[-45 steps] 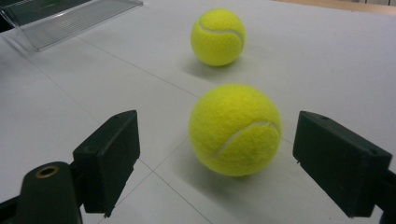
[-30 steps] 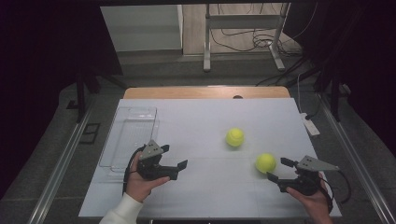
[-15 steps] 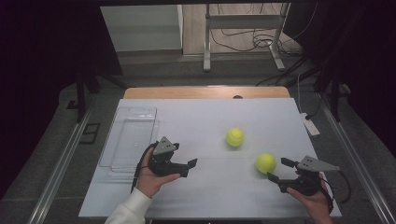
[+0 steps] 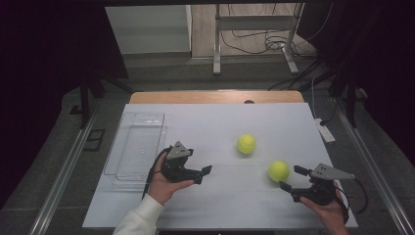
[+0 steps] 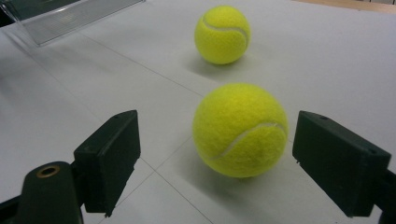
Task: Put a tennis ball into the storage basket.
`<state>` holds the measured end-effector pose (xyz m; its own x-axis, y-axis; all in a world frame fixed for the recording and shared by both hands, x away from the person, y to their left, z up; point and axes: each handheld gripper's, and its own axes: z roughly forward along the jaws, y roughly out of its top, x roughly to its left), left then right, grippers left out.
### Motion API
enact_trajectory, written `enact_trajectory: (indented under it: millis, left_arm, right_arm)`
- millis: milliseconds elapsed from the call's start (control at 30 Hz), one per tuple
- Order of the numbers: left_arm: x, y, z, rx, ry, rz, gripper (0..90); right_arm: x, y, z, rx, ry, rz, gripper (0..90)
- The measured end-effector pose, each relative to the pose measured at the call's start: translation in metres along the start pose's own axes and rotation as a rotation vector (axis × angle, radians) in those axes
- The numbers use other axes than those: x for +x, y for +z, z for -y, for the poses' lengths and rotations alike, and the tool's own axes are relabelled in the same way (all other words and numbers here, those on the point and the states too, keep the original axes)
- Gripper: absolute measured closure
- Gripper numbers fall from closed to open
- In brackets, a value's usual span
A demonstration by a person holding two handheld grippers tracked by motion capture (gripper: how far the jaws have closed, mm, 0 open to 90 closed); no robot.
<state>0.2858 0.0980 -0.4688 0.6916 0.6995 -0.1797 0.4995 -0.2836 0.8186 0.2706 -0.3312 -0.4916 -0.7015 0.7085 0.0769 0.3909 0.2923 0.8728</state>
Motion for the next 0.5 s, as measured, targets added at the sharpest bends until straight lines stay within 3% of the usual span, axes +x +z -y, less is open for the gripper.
enact_trajectory:
  millis: [500]
  left_arm:
    - [-0.004,0.014,-0.01,0.034,0.018,0.037,10.3]
  right_arm:
    - [-0.001,0.001,0.001,0.005,0.004,0.002,15.5]
